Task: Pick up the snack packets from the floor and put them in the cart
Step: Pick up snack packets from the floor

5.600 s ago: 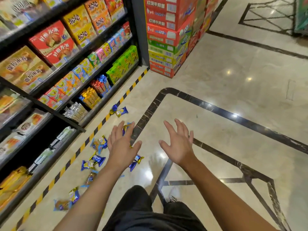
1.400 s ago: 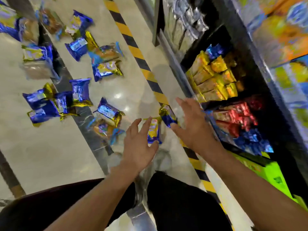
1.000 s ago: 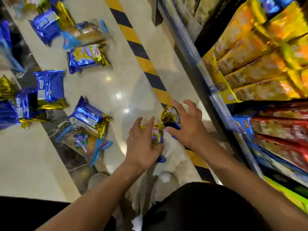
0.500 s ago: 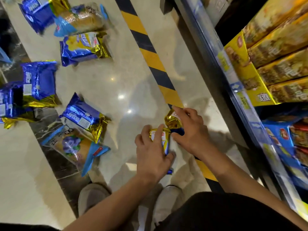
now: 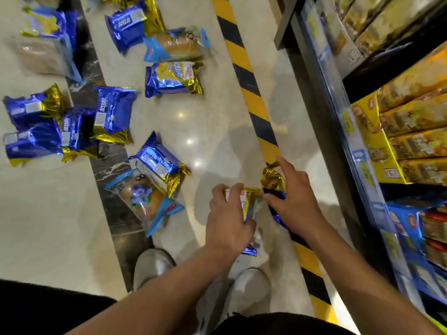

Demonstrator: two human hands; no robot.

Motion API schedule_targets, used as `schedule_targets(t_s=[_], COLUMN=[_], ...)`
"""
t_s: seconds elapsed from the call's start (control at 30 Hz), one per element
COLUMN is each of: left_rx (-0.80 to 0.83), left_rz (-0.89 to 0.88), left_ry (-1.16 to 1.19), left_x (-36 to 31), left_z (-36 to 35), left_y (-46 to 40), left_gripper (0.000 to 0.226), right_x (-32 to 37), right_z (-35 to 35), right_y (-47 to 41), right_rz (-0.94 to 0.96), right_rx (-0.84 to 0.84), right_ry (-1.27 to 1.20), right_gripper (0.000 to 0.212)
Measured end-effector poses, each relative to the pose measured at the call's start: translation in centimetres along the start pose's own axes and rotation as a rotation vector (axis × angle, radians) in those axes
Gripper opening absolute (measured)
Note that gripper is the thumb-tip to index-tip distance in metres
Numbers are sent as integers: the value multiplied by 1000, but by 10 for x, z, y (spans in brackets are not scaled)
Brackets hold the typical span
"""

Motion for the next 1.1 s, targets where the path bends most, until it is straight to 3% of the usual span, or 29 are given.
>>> schedule_targets(t_s=[0.47, 0.6, 0.83, 1.1], left_rx=[-262, -293, -289, -304], left_rz=[23, -6, 38, 19], left_ry=[157, 209, 193, 215], left_x=[-154, -206, -268, -331], left_z=[264, 346, 474, 573], left_y=[146, 199, 288, 396], left_gripper=[85, 84, 86, 80], right_x=[261, 340, 452, 542], right_z=[149, 196, 253, 309], right_y=[196, 257, 343, 439], right_rz=[194, 302, 287, 392], right_rx=[-62, -123, -68, -51], right_ry=[-80, -46, -77, -135], right_gripper=[83, 81, 81, 81])
Point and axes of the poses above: each hand's wrist, its own y-axis away from the middle knuckle, its own z-axis out of the back of the hand, x = y × z, the point moved 5 cm from there along -y, towards the middle knuckle, and after that the axes turned 6 degrees about -z, right-handed, at the moved point
